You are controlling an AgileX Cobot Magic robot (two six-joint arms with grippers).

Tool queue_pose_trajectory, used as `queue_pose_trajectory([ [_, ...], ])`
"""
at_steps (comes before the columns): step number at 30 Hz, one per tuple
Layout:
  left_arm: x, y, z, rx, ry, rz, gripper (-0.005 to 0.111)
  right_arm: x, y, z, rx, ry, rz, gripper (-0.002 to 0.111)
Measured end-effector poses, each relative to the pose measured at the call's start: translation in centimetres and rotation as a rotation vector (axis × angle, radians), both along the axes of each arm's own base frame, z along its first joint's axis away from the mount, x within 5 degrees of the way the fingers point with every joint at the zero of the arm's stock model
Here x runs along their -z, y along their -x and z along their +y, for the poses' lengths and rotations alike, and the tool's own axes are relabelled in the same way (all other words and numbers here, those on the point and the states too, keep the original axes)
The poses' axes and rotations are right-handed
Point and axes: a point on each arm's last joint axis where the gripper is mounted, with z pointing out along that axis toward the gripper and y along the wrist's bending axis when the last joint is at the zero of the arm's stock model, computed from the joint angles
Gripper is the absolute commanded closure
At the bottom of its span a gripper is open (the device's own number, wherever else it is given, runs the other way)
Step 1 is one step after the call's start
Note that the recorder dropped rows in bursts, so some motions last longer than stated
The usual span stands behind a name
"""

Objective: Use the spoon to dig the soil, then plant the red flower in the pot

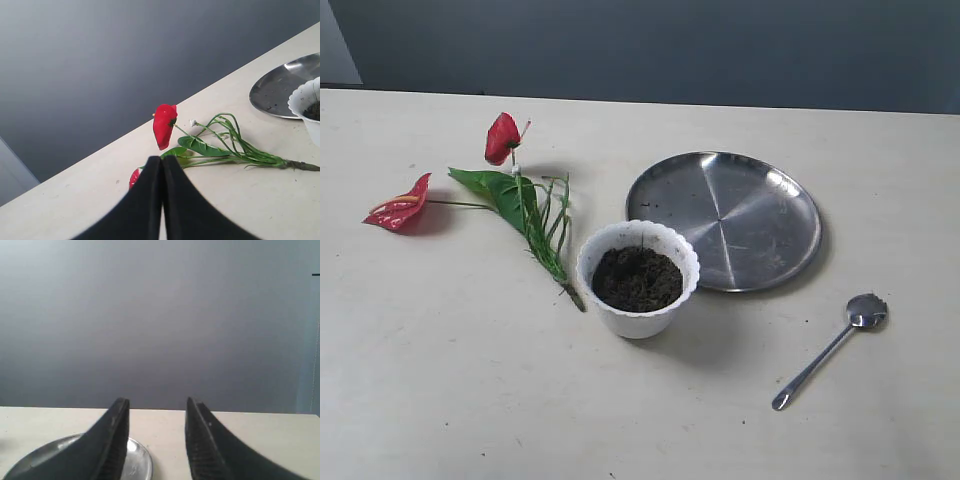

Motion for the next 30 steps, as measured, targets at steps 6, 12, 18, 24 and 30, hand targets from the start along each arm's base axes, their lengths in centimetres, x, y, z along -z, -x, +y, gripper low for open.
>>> queue_pose_trajectory([
  [6, 0.0, 0.0, 0.0, 0.000, 0.000, 0.000, 0.106, -2.0, 0.5, 0.0, -0.046, -0.192, -0.212, 0.071],
  [12, 0.0, 0.0, 0.0, 0.000, 0.000, 0.000, 0.106, -2.7, 0.8, -0.9, -0.070, -0.594, -0.289, 0.071],
  [18, 0.0, 0.0, 0.0, 0.000, 0.000, 0.000, 0.106, -2.4, 0.6, -1.1, -0.062, -0.696, -0.253, 0.071],
  [24, 0.0, 0.0, 0.0, 0.000, 0.000, 0.000, 0.106, -2.3, 0.6, -1.1, -0.062, -0.707, -0.248, 0.071],
  [30, 0.0, 0.0, 0.0, 0.000, 0.000, 0.000, 0.106, -2.3, 0.6, -1.1, -0.069, -0.732, -0.249, 0.071],
])
